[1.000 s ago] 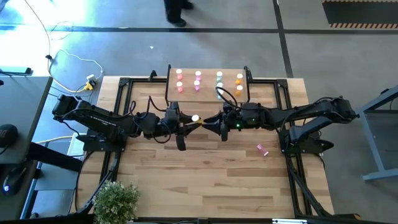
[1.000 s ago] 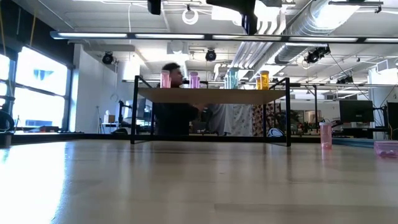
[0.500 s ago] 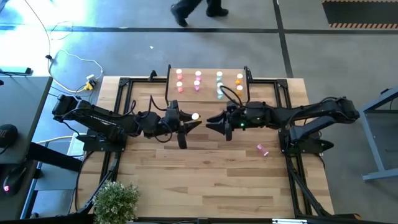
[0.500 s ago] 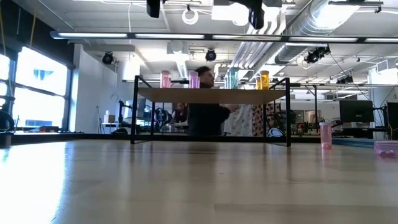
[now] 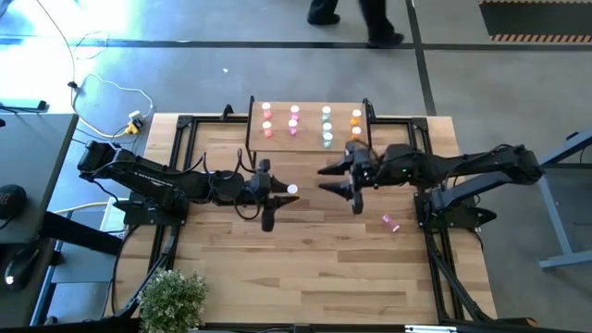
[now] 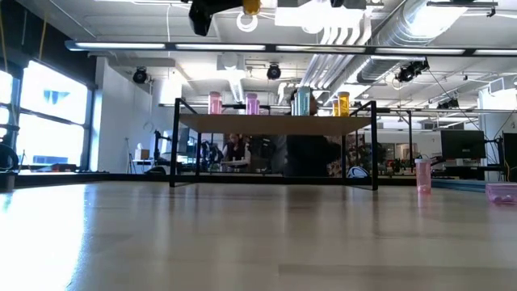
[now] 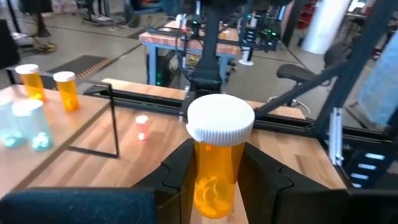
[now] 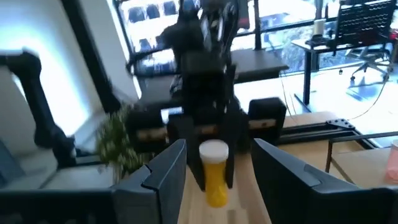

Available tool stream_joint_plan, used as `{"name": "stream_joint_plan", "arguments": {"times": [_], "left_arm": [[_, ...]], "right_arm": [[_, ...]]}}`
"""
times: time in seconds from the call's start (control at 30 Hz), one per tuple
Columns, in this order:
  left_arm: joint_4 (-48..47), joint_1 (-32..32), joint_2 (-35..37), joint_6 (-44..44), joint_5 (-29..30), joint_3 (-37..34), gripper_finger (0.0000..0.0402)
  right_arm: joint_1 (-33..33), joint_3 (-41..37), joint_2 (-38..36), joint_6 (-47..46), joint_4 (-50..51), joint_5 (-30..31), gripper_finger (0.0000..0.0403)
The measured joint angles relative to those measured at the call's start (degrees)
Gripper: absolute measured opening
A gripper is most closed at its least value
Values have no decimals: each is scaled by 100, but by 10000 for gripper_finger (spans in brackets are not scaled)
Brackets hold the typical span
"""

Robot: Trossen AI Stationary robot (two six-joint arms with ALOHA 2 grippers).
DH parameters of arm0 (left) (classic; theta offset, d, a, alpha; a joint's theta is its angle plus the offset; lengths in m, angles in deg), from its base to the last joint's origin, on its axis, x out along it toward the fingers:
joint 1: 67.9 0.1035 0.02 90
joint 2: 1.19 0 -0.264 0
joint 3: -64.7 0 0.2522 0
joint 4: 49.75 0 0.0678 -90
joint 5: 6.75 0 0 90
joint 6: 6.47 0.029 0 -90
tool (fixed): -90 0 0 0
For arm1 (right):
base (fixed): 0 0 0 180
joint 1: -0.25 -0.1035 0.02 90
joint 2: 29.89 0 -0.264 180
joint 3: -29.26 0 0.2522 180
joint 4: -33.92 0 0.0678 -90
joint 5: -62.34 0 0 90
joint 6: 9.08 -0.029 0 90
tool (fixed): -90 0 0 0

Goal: Pick and place medicine bottles onto shelf by color
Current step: Put the orange pill bottle aligned with the other orange pill bottles on the shelf

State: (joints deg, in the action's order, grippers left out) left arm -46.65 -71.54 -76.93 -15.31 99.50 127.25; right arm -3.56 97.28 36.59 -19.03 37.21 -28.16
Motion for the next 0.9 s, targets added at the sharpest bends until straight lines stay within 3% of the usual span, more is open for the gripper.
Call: {"name": "stream_joint_plan", "arguments": {"times": [0.27,0.9], "left_arm": [[91,34,-146,-63,-149,-2,90],[654,234,-551,-149,-293,-7,90]], "right_arm": [[0,0,591,502,-60,-301,172],[2,0,1034,253,-121,-305,172]]}}
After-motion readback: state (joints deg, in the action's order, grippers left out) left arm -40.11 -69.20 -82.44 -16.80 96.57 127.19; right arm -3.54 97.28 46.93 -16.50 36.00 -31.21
